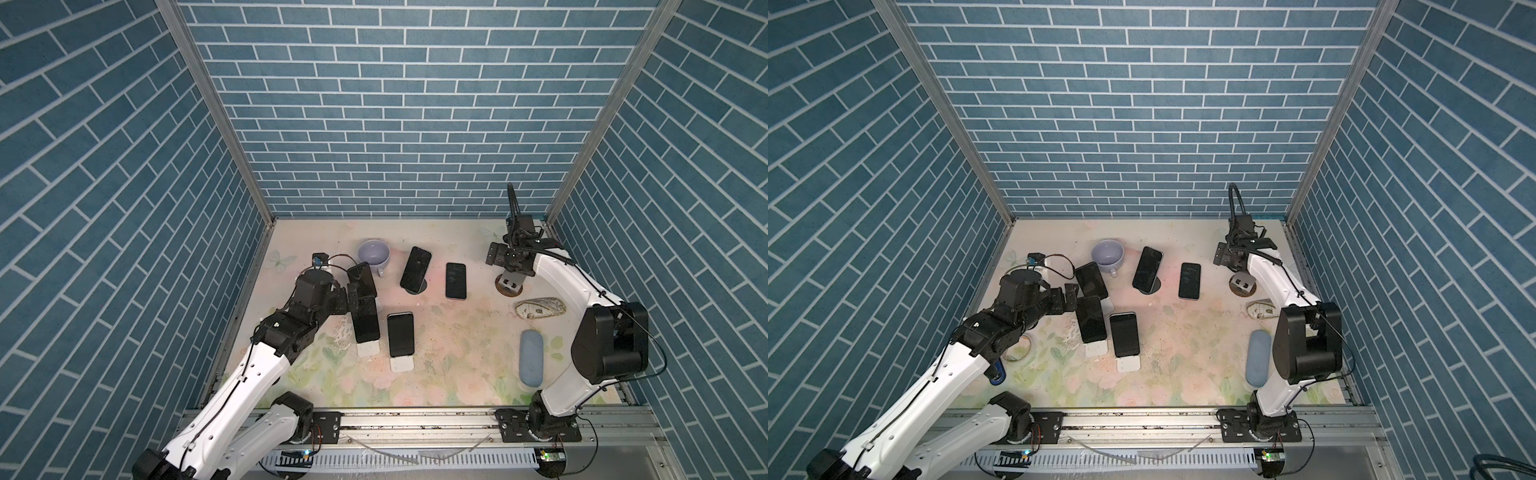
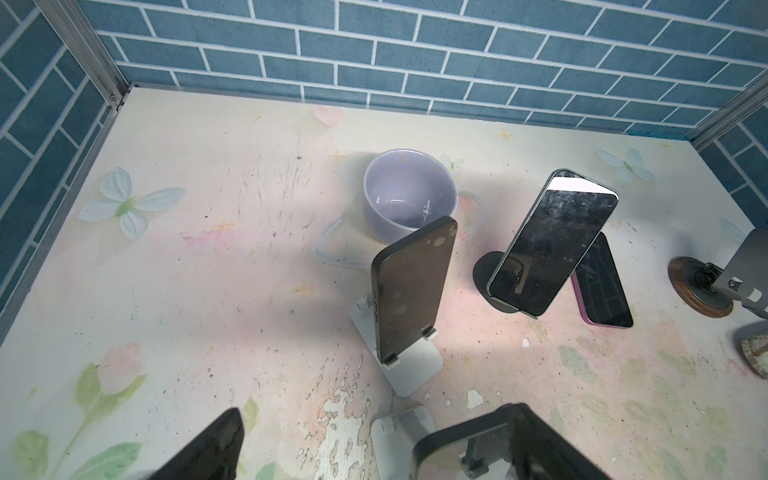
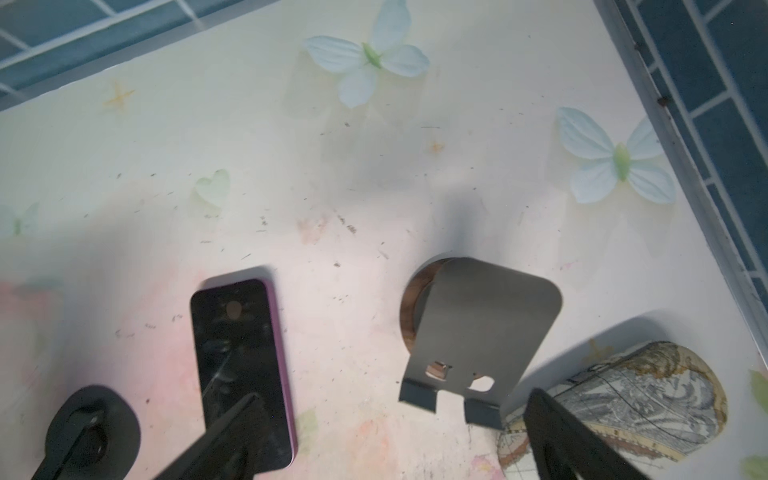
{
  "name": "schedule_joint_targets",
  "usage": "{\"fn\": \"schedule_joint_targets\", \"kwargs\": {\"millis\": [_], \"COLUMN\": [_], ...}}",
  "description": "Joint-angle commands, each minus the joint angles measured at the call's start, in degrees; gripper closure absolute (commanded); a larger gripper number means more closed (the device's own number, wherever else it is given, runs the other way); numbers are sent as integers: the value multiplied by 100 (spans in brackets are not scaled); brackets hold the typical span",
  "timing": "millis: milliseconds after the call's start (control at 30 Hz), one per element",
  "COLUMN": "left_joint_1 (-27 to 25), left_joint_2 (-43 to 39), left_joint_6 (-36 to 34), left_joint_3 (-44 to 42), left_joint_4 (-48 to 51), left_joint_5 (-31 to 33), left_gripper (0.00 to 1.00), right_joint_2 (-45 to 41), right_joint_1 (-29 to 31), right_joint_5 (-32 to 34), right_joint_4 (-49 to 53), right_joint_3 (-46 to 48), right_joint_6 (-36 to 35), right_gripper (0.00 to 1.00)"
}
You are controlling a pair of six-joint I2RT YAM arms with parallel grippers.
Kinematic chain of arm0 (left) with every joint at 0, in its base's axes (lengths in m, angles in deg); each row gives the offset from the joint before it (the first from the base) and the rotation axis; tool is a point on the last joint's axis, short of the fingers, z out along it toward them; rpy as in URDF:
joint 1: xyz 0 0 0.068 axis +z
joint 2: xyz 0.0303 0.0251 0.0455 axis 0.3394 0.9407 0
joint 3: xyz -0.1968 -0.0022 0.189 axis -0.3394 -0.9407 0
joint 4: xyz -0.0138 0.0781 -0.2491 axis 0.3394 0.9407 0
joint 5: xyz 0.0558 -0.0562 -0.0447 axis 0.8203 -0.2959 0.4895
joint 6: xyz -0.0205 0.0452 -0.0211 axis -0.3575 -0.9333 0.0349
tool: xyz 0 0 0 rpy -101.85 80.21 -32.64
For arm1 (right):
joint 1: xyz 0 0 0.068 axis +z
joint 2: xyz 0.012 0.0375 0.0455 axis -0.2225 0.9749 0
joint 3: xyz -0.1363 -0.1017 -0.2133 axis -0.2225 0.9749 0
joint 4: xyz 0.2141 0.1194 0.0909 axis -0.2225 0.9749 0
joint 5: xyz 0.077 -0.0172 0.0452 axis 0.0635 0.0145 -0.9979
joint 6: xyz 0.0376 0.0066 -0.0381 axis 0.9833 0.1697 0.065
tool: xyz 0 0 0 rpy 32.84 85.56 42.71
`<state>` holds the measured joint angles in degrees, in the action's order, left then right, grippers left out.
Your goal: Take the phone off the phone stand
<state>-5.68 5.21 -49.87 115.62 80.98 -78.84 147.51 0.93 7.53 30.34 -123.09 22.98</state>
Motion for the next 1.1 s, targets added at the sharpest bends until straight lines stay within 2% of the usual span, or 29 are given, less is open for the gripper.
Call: {"fn": "schedule_joint_targets", "kwargs": {"millis": [0,267,400,500,700,833,967,1067], "left_joint_1": [-30,-28,-24,-31,-44,-199,-265,-484], "left_joint_2": [-166,-334,-363,-386,-375,-347,-234,-169], "left_joint_6": [10,19,191,610,1044,1202,1150,1138], "left_joint_3": [34,-59,-98,-105,-186,-210,-140,-164], "left_joint_4": [3,-214,-200,17,253,428,654,695], "left_joint_5": [-101,-361,-235,68,7,188,-29,74], "left_gripper": [0,0,0,0,0,0,0,0], "right_joint_2": [-397,-615,-548,-472,-335,-307,-325,-316], "right_joint_1": [276,731,877,924,968,994,1004,1009], "right_joint_5": [37,-709,-735,-748,-779,-777,-751,-753], "right_joint_4": [-115,-520,-567,-576,-553,-533,-532,-527], "right_joint_3": [325,622,624,613,615,610,626,633], "right_joint_6": [-243,-81,-33,-14,19,0,-3,-14], "right_gripper": [2,2,2,2,2,3,3,3]}}
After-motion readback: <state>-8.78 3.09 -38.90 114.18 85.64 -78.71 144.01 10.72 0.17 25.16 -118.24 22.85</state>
